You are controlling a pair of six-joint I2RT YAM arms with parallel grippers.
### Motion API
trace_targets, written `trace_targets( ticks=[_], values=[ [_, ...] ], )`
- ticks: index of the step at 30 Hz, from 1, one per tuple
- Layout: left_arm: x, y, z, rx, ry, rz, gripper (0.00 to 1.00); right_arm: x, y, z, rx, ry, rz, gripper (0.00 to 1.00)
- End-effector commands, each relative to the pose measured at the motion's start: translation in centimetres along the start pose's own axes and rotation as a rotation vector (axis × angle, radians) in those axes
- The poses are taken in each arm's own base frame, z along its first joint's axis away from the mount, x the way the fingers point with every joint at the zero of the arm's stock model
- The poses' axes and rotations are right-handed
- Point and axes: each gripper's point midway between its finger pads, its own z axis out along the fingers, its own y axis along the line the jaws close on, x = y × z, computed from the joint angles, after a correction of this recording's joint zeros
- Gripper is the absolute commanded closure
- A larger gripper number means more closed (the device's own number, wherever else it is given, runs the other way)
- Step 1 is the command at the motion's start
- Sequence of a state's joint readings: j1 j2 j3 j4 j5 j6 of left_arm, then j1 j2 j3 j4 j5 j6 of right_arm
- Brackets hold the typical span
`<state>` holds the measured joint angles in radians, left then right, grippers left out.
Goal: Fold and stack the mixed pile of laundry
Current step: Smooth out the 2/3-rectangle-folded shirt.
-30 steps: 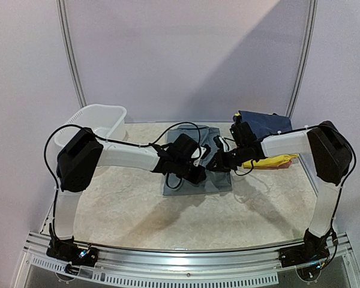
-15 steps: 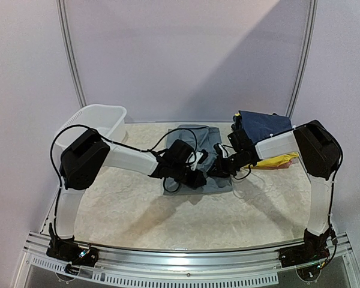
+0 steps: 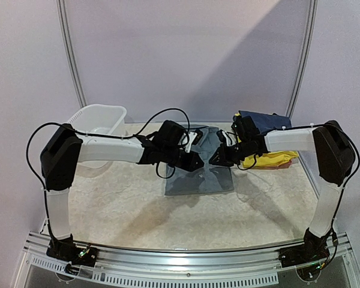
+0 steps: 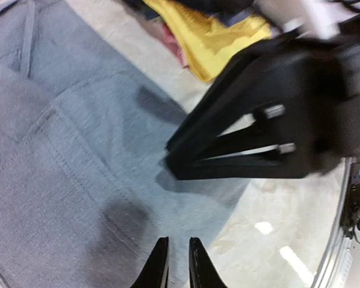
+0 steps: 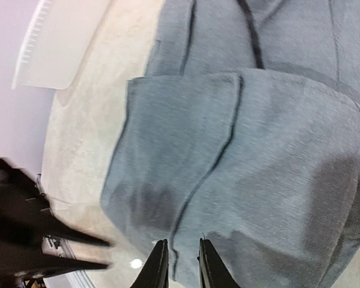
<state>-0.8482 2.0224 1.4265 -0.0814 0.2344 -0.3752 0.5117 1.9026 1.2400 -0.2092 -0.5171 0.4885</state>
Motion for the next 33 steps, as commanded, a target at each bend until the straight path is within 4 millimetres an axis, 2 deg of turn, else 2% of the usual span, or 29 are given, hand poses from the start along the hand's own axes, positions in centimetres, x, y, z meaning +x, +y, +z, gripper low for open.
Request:
trace_targets(
  ticks=[1,6,10,17,23,25,27,30,33],
  values=[
    [2.8,3.0,2.3,-0.069,0.083,-0.025,0.88,-0.8,2.3,-0.5,-0.07,-0.012,-0.031,0.81],
    [3.8,3.7,4.0,-0.068,0.107,-0.031,0.89,-0.4,1.7,1.3,-0.088,0.014,-0.011,0.81],
    [5.0,4.4,5.0,-0.076,0.128,-0.041,0.89,0.5,-0.1,2.9,-0.057,0.042,0.014,0.81],
    [7.1,5.3,6.5,-0.079,0.158,-0.052,0.89,3.4,-4.3,5.5,0.034,0.1,0.065,0.81],
    [8.6,6.0,6.8,-0.095,0.184,-0.057,0.89,5.2,-7.7,6.2,0.153,0.117,0.093,0.81],
    [9.0,6.0,6.5,-0.095,0.193,-0.054,0.89,5.5,-8.3,6.1,0.178,0.121,0.096,0.82],
    [8.9,5.7,5.9,-0.105,0.186,-0.027,0.89,5.7,-8.2,5.8,0.181,0.121,0.096,0.82],
    [8.3,5.0,4.3,-0.145,0.183,0.046,0.86,4.9,-6.8,4.7,0.156,0.096,0.081,0.82],
    [7.2,4.0,2.7,-0.192,0.173,0.137,0.84,3.6,-4.5,3.2,0.105,0.064,0.052,0.81]
  ],
)
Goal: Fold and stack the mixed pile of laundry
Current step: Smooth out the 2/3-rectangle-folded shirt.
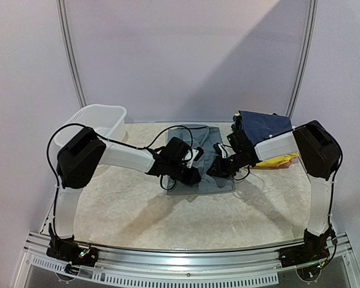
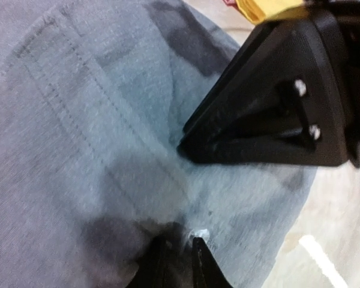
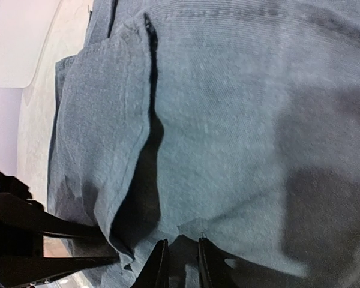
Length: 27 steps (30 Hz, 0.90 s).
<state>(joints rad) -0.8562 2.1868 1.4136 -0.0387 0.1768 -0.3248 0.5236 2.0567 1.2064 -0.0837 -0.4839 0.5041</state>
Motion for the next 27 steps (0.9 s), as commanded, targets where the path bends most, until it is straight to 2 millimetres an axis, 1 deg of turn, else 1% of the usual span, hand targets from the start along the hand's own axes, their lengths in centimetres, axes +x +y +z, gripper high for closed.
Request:
trace_targets(
  ticks=[1,3,5,8,9,10,12,14,15,16,18,19,20,22,24,27],
  values=[
    [1.0,-0.1,-2.8,-0.123,0.047,0.134,0.82,0.9,0.3,-1.9,0.032,0.015,0.006,0.81],
    [-0.1,-1.3,-4.4,-0.135,0.013,0.193,0.78,0.1,2.0,-3.1,-0.01,-0.006,-0.015,0.8],
    [-0.8,-2.2,-5.6,-0.169,-0.012,0.266,0.73,-0.8,3.6,-4.3,-0.046,-0.032,-0.037,0.8],
    [-1.2,-3.4,-6.8,-0.247,-0.038,0.422,0.66,-1.7,5.2,-5.7,-0.069,-0.054,-0.061,0.77],
    [-1.2,-3.3,-7.2,-0.292,-0.03,0.486,0.63,-2.0,5.7,-6.4,-0.07,-0.07,-0.075,0.75],
    [-0.9,-3.4,-7.6,-0.312,0.001,0.525,0.6,-2.2,5.8,-6.9,-0.058,-0.079,-0.078,0.71],
    [-0.5,-3.3,-8.0,-0.326,0.033,0.553,0.51,-2.8,6.3,-8.5,-0.031,-0.117,-0.097,0.64],
    [0.0,-3.3,-8.2,-0.345,0.04,0.595,0.39,-3.1,5.5,-9.8,0.041,-0.152,-0.097,0.58],
    [0.6,-3.4,-8.1,-0.352,0.054,0.63,0.35,-3.1,4.6,-10.3,0.087,-0.165,-0.091,0.56],
    [1.0,-3.6,-8.0,-0.366,0.067,0.668,0.33,-3.3,4.0,-11.4,0.123,-0.197,-0.084,0.54],
    [2.0,-4.1,-7.5,-0.394,0.101,0.758,0.32,-3.0,2.3,-12.8,0.178,-0.237,-0.051,0.52],
    [2.3,-4.2,-7.2,-0.412,0.114,0.801,0.32,-2.9,1.8,-13.9,0.193,-0.265,-0.036,0.51],
    [2.7,-4.5,-6.8,-0.422,0.129,0.844,0.32,-2.7,1.1,-14.4,0.213,-0.281,-0.021,0.5],
    [3.3,-5.0,-6.0,-0.428,0.16,0.923,0.33,-2.1,0.2,-15.6,0.243,-0.311,0.0,0.47],
    [3.7,-5.5,-5.2,-0.419,0.184,0.974,0.33,-1.8,0.0,-16.9,0.258,-0.348,0.008,0.45],
    [4.3,-6.4,-4.0,-0.393,0.216,1.029,0.33,-1.0,-0.5,-17.8,0.278,-0.363,0.012,0.42]
  ],
)
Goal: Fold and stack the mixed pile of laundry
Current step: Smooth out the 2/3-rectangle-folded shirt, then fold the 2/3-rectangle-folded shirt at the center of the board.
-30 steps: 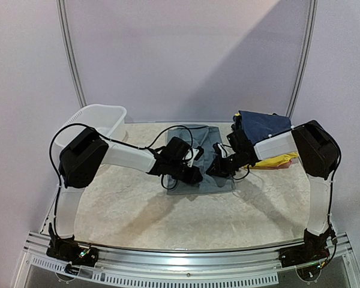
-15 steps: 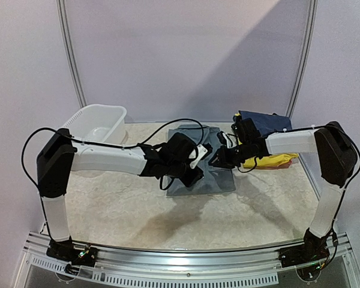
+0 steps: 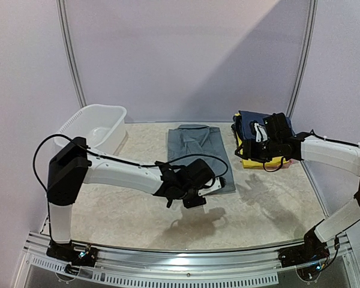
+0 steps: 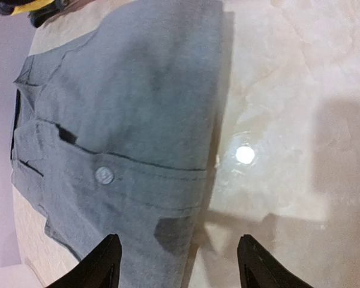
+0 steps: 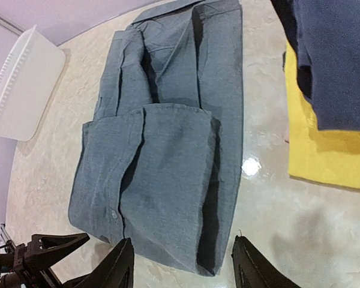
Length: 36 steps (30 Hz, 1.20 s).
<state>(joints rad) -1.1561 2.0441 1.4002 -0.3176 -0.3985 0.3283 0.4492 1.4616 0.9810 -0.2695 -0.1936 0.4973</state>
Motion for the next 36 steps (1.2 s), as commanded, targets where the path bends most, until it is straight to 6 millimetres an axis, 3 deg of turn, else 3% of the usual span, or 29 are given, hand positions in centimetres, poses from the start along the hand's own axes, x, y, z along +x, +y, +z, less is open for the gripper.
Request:
trace_targets(
  ticks=[1,9,19,22,26,28,36],
  values=[
    [-0.3,-1.5,1.2,0.006,0.048,0.16,0.33,0.6,-1.8,-1.5,0.081,-0.034,0.019,0.42],
    [0.2,-1.5,4.0,-0.055,0.12,0.228,0.38,1.5,-2.6,-2.8,0.095,-0.044,0.021,0.39],
    [1.9,-0.1,5.7,-0.138,0.194,0.277,0.45,1.9,-2.8,-3.5,0.097,-0.046,0.011,0.39],
    [2.5,0.2,6.2,-0.151,0.208,0.291,0.54,1.8,-2.6,-3.4,0.085,-0.045,0.011,0.39],
    [2.3,0.1,6.7,-0.153,0.191,0.292,0.8,1.7,-2.1,-3.1,0.056,-0.04,0.01,0.39],
    [2.1,0.1,6.5,-0.155,0.182,0.282,0.98,1.6,-1.6,-2.9,0.036,-0.038,0.008,0.39],
    [1.6,-2.2,2.1,-0.102,0.144,0.26,1.0,1.7,0.4,-1.5,-0.071,0.023,-0.029,0.42]
  ],
)
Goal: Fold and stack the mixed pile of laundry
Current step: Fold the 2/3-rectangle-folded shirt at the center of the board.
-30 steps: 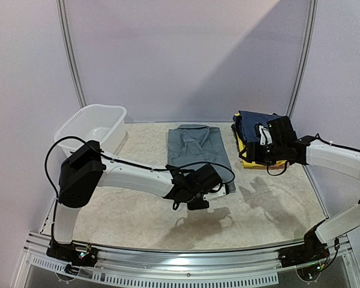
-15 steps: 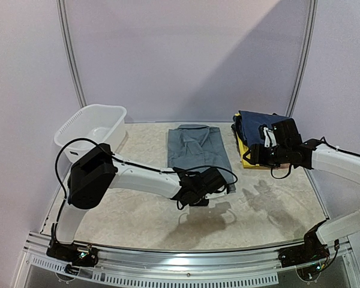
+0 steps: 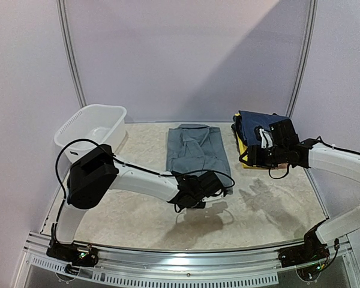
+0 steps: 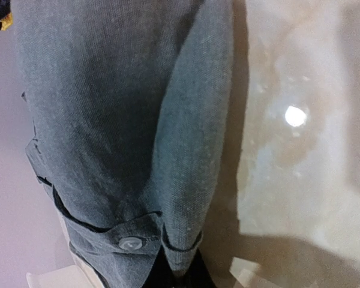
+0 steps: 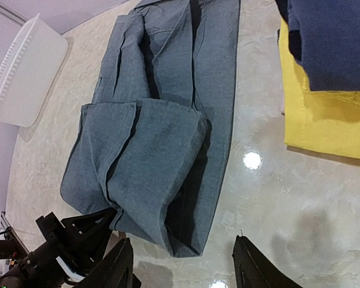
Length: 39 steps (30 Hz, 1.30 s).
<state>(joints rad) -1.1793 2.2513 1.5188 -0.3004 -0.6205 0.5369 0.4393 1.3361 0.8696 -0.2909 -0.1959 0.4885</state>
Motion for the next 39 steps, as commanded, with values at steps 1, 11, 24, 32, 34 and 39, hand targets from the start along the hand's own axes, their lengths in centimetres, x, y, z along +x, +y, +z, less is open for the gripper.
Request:
trace_targets(
  ticks=[1,11,24,32,34,39],
  values=[
    [0.4,-1.9,-3.5,0.07,0.001,0.001,1.0,-0.4,1.9,0.9,-0.095,0.03,-0.034,0.43],
    [1.1,-4.8,-10.3,0.145,0.019,-0.003,1.0,2.7,8.5,4.2,-0.363,0.216,-0.139,0.54],
    [0.6,-5.4,-18.8,0.228,-0.041,0.026,1.0,8.8,12.7,7.8,-0.453,0.44,-0.306,0.69],
    [0.2,-3.9,-21.1,0.229,-0.079,0.024,1.0,13.4,13.3,7.8,-0.499,0.539,-0.359,0.8],
    [-0.1,-3.4,-21.6,0.227,-0.094,0.024,1.0,14.7,13.2,7.6,-0.503,0.564,-0.376,0.81],
    [-0.6,-2.0,-22.2,0.215,-0.107,0.026,1.0,17.1,13.3,7.1,-0.529,0.596,-0.382,0.83]
  ],
)
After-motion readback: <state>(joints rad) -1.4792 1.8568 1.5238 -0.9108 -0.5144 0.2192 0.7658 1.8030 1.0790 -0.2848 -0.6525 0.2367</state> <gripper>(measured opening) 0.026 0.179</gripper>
